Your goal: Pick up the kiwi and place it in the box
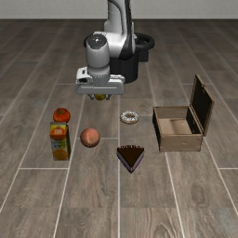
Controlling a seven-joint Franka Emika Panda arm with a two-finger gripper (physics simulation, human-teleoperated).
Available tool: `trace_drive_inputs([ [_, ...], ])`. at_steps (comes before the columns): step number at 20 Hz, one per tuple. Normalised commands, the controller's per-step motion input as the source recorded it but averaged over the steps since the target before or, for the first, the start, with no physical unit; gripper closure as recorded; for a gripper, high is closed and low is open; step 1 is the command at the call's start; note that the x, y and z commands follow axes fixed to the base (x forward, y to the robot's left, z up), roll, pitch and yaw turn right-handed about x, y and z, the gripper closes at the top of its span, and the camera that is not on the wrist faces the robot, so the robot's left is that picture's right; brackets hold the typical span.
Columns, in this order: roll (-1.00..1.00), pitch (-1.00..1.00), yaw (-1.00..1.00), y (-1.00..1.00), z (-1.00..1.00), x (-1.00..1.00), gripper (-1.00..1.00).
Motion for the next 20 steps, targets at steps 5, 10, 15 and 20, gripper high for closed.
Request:
trace_drive_inputs([
  [5,0.0,0.0,0.0,0.0,1.0,0.0,1.0],
  [10,0.0,0.0,0.0,0.0,1.0,0.0,1.0],
  [15,0.0,0.0,0.0,1.0,0.0,0.0,1.0],
  [20,0.0,0.0,0.0,1.0,0.0,0.0,1.0],
])
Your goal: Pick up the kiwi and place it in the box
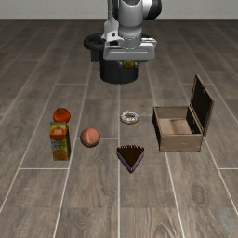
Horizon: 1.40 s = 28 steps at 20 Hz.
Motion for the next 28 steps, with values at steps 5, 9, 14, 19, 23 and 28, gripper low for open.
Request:
trace_drive_inputs([
  [5,0.0,0.0,0.0,1.0,0.0,0.0,1.0],
  [9,0.0,0.0,0.0,1.0,0.0,0.0,1.0],
  [14,0.0,0.0,0.0,0.6,0.0,0.4,1.0],
  [19,0.0,0.0,0.0,0.0,0.0,1.0,1.0],
  [23,0.0,0.0,0.0,0.0,0.0,1.0,1.0],
  [28,0.0,0.0,0.0,0.0,0.0,1.0,1.0],
])
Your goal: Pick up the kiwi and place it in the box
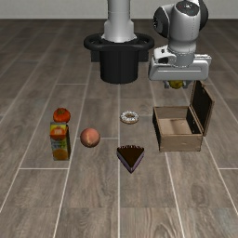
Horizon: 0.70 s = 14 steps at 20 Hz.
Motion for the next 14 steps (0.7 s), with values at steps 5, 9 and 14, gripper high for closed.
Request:
trace_drive_inputs([
  [5,0.0,0.0,0.0,0.2,0.0,0.2,-1.0],
  [9,0.0,0.0,0.0,0.0,0.0,0.0,-1.0],
  [14,0.0,0.0,0.0,0.0,0.0,0.0,-1.0],
])
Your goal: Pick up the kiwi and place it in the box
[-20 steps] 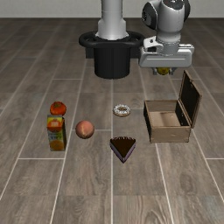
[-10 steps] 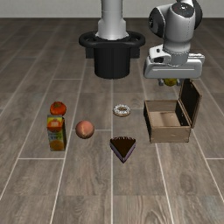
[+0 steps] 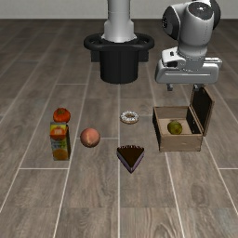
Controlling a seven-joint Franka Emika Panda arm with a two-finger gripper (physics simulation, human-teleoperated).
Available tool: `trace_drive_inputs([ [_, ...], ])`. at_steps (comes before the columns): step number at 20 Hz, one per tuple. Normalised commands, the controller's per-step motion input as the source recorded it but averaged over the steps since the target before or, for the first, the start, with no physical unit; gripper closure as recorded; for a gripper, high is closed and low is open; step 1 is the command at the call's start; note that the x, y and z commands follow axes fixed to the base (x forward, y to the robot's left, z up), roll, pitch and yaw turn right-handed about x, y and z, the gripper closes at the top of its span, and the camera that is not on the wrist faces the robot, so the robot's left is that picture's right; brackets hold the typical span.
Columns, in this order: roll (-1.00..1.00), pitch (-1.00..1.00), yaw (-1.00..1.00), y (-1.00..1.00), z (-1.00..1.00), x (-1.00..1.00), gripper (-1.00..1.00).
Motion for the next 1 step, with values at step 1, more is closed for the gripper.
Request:
trace_drive_inputs([
  [1,0.0,0.0,0.0,0.0,0.0,0.0,-1.0],
])
